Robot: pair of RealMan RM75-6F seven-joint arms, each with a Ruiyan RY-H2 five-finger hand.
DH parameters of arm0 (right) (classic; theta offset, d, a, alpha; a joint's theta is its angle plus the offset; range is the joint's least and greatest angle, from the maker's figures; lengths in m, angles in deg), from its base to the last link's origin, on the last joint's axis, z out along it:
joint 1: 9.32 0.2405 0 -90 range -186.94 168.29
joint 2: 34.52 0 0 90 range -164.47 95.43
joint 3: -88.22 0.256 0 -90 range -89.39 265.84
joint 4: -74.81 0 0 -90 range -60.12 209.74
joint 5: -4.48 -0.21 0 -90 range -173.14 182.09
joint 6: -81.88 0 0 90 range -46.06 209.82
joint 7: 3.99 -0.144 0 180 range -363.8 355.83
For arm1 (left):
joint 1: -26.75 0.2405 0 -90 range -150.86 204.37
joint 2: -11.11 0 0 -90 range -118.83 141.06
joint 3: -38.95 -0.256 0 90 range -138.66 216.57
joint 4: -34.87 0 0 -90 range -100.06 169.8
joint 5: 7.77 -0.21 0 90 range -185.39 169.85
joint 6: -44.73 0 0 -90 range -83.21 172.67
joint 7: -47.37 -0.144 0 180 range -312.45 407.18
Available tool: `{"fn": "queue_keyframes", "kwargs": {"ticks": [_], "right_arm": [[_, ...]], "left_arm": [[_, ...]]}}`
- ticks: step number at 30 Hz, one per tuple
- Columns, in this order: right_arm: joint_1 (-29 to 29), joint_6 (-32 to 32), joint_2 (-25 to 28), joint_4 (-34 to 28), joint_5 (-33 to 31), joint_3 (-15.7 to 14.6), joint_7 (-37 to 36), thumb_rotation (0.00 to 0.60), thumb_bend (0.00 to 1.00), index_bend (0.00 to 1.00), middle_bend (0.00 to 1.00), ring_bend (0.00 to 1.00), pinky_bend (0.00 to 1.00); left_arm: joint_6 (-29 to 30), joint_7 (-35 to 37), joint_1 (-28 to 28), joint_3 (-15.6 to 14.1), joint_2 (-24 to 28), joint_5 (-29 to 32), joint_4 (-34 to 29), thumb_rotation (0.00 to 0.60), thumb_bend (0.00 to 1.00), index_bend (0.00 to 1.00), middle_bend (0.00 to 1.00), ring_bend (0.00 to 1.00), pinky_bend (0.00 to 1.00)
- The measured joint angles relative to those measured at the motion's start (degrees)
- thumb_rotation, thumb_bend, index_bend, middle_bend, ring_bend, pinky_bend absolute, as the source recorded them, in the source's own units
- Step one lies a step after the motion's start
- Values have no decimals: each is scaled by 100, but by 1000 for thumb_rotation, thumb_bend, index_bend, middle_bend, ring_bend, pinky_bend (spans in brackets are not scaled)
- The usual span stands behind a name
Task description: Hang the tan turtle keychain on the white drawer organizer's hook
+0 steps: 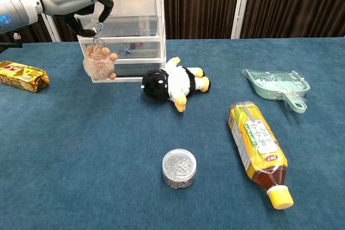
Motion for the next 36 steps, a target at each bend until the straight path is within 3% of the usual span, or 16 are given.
{"fn": "queue_keyframes", "kwargs": {"ticks": [14, 36], "right_arm": [[14, 50, 38, -2, -76, 33, -100, 600, 5, 0, 0, 0, 0], [7, 10, 59, -29, -19, 27, -142, 600, 4, 0, 0, 0, 0]], "left_arm": [[114, 374, -419, 216, -618, 72, 1086, 600, 285, 580, 991, 889, 746], [227, 393, -531, 143, -654, 152, 1188, 600, 283, 580, 991, 888, 747]]}}
